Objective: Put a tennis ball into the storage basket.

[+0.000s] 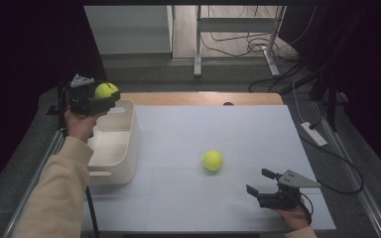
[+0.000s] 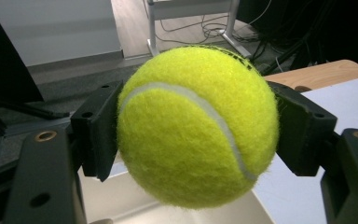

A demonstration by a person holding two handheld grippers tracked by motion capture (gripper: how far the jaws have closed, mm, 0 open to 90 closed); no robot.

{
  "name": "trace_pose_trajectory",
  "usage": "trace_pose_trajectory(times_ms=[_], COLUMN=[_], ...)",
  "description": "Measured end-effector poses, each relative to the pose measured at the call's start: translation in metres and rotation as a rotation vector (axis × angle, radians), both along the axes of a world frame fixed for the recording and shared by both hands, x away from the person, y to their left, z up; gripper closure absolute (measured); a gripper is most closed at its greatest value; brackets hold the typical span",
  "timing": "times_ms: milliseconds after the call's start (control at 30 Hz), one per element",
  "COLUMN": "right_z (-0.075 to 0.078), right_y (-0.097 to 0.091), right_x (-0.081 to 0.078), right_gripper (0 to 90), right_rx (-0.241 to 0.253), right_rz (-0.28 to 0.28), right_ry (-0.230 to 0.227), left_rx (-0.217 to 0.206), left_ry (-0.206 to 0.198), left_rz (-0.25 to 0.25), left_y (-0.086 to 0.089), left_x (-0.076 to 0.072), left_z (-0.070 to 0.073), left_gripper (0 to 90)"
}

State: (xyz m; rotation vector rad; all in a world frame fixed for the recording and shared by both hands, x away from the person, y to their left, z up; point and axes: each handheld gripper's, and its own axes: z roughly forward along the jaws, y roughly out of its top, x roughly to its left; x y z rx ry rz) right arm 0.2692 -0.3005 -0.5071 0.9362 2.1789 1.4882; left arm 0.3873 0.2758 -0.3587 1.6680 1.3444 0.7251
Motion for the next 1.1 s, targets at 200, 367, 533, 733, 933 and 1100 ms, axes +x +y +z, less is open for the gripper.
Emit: trace_pose_trajectory(times_ms=[200,367,533,733,933,1100], right_z=[0.0,0.0,0.0,-0.001,-0.001,-0.001], right_y=[0.001,0.001,0.001,0.001,0.001,0.001], right_x=[0.0,0.0,0.0,0.0,0.0,0.0], right_gripper=[12.7,12.7,12.7,12.7,12.7,12.7], right_rx=[-0.006,-0.005,-0.006,-0.007,-0.007,-0.006], right_rz=[0.002,0.001,0.001,0.002,0.002,0.003], right_ry=[0.0,0.0,-0.001,0.0,0.001,0.002], left_rx=[-0.002,-0.002,0.002,0.002,0.008,0.008], left_ry=[0.02,0.042,0.065,0.096,0.147,0.168], left_rz=[0.024,0.049,0.065,0.088,0.102,0.104], left_y=[0.007,0.015,0.022,0.028,0.031,0.033], left_x=[0.004,0.006,0.009,0.015,0.021,0.023], left_z=[-0.004,-0.008,-0.013,-0.019,-0.026,-0.029], left_gripper=[26.3,26.3,26.3,26.3,26.2,26.2])
